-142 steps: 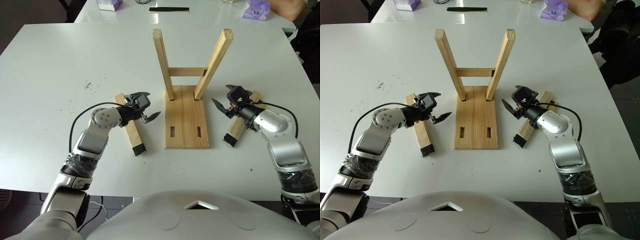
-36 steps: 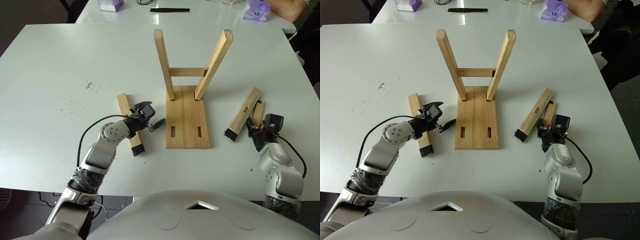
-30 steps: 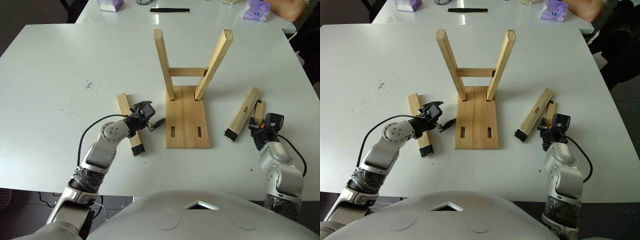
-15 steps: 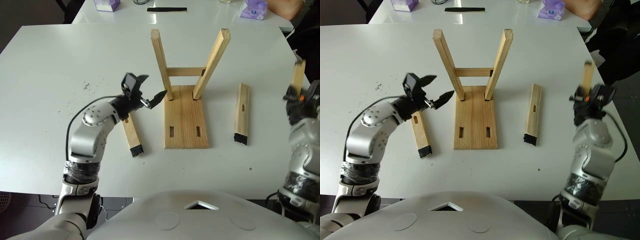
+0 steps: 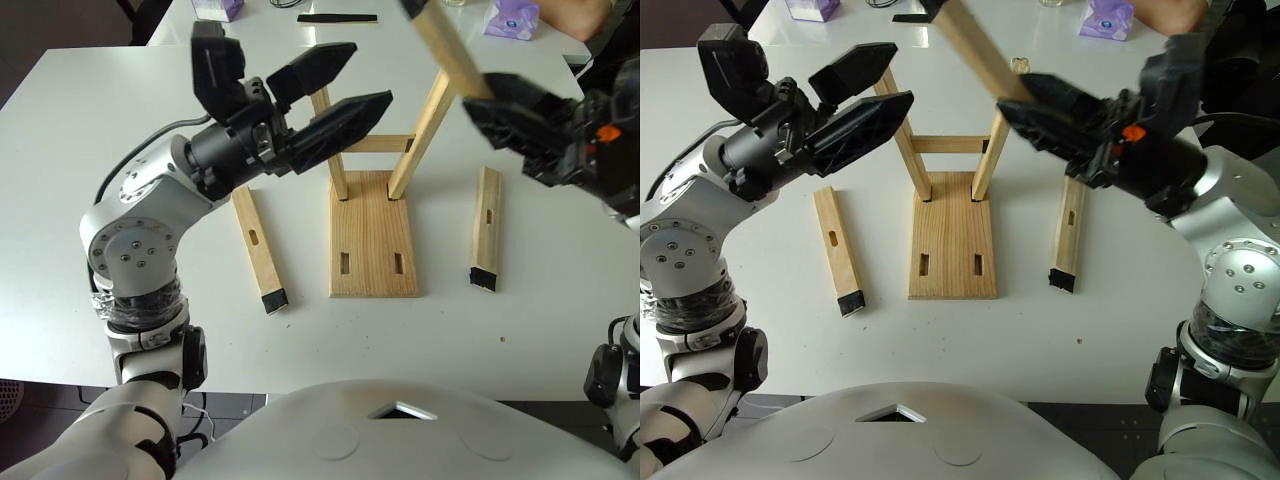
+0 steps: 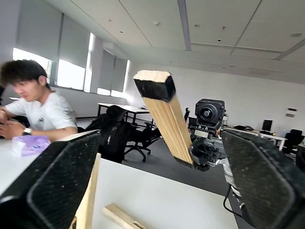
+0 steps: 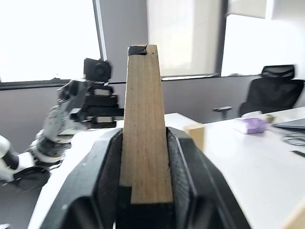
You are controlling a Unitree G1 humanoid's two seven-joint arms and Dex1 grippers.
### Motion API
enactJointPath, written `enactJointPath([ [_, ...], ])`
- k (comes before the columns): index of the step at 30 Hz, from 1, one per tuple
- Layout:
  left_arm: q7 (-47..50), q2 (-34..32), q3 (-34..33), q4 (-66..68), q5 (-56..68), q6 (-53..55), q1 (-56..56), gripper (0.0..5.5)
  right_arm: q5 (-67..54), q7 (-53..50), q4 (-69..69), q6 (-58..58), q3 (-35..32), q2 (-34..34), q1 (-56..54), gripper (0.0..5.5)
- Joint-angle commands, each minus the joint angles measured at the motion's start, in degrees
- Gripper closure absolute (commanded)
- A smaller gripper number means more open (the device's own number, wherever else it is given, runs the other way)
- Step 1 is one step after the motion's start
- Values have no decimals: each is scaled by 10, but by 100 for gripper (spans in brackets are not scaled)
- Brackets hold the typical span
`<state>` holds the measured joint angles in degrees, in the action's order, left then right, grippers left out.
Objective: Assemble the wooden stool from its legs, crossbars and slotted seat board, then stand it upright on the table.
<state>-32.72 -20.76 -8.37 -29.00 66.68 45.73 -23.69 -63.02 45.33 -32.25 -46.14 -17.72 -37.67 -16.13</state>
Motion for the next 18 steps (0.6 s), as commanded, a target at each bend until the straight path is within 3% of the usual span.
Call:
enactJointPath([
  [1,2,-12,30,4,-11,13,7,157,-9,16,1,-4,21,-16,-3,419],
  [12,-58,-26,49,-22,14,7,14,157,-128,50,57,-50,43,-18,-34,419],
  [18,-61,-21,54,-21,26,5,5,157,-121,68,63,-57,69,-19,-35,419],
])
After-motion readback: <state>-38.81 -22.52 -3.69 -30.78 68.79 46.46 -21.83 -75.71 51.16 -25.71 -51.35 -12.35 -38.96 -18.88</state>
